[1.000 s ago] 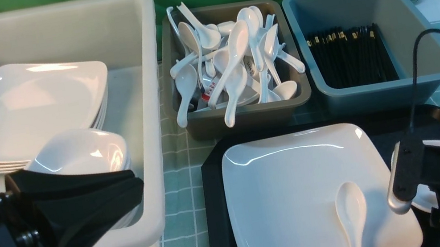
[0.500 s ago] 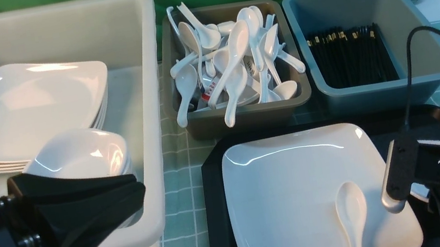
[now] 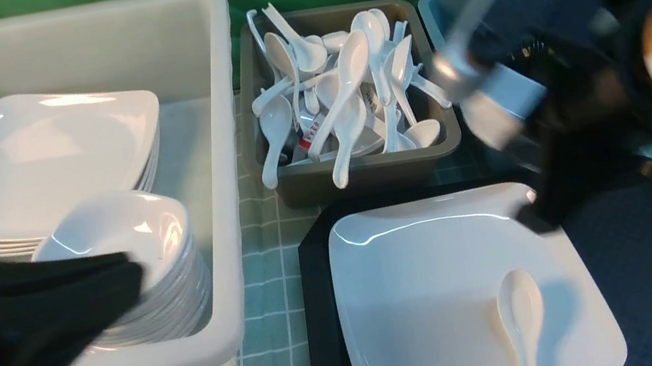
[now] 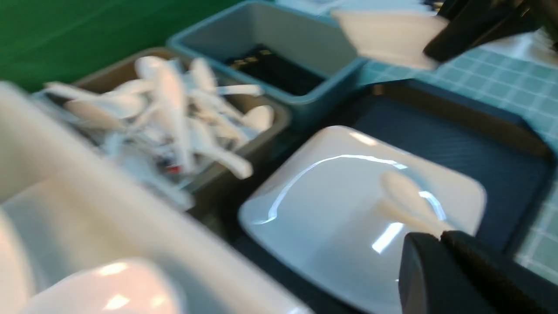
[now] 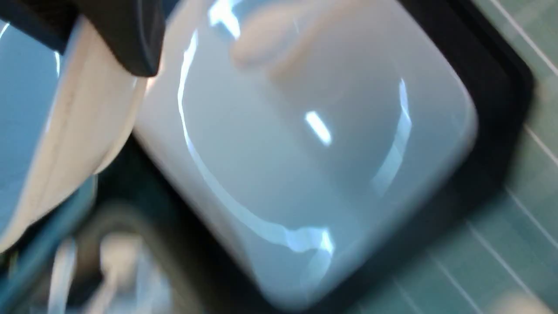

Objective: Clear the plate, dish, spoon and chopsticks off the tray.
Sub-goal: Use the right arm to put the small plate into the large storage box on the left

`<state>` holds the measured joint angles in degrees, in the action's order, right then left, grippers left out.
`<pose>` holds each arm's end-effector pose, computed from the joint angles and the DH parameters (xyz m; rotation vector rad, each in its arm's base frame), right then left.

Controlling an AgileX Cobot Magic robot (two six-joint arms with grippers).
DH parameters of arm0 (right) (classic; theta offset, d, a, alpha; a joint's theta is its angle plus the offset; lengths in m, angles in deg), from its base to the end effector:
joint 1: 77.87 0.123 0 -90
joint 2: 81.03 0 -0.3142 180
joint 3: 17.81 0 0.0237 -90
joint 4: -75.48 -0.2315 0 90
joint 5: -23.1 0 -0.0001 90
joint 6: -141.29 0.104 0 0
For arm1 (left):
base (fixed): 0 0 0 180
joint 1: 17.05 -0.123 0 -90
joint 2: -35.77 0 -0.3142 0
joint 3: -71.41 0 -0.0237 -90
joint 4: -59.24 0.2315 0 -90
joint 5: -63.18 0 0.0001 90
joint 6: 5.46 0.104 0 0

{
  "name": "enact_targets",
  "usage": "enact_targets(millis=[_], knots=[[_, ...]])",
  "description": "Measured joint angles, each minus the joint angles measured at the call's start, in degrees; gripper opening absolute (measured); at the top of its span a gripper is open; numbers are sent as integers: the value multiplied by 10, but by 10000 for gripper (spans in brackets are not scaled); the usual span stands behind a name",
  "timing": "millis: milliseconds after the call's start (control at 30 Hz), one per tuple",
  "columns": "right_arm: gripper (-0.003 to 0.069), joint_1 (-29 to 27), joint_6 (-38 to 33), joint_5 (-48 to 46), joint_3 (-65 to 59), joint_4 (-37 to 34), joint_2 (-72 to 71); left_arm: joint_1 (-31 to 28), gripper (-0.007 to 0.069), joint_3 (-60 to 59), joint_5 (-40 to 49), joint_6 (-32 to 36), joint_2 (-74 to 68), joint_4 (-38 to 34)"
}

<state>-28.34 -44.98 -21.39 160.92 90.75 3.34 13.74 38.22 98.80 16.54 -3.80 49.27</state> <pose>0.1947 0.1986 0.4124 -1.1500 1.9235 0.0956 0.0550 -0.0450 0.3824 0.7832 1.7240 -0.2970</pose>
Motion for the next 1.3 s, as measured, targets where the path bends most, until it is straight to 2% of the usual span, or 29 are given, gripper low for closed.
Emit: enact_targets(millis=[67, 100, 167, 200, 267, 533, 667, 833, 933, 1167, 1300], knots=[[57, 35, -10, 13, 74, -1, 53, 0, 17, 7, 34, -83, 55, 95], [57, 41, -12, 15, 80, -1, 59, 0, 17, 7, 38, -89, 59, 100], [57, 71, -31, 23, 165, -2, 134, 0, 17, 10, 82, -151, 108, 162], [57, 76, -32, 23, 172, -3, 141, 0, 17, 10, 85, -155, 113, 165], [57, 99, -51, 23, 256, -5, 231, 0, 17, 10, 132, -194, 163, 201], [57, 129, -85, 10, 473, -7, 447, 0, 17, 11, 181, -211, 240, 222], [57, 132, -91, -1, 534, -8, 512, 0, 17, 11, 187, -210, 242, 222], [72, 133, -97, -4, 549, -7, 545, 0, 17, 11, 187, -203, 242, 222], [131, 134, -97, -5, 551, -6, 546, 0, 17, 11, 187, -199, 242, 222], [426, 142, -65, -54, 558, -8, 542, 0, 17, 11, 187, -195, 242, 219], [466, 164, -63, -102, 578, -10, 523, 0, 17, 11, 181, -195, 242, 213]])
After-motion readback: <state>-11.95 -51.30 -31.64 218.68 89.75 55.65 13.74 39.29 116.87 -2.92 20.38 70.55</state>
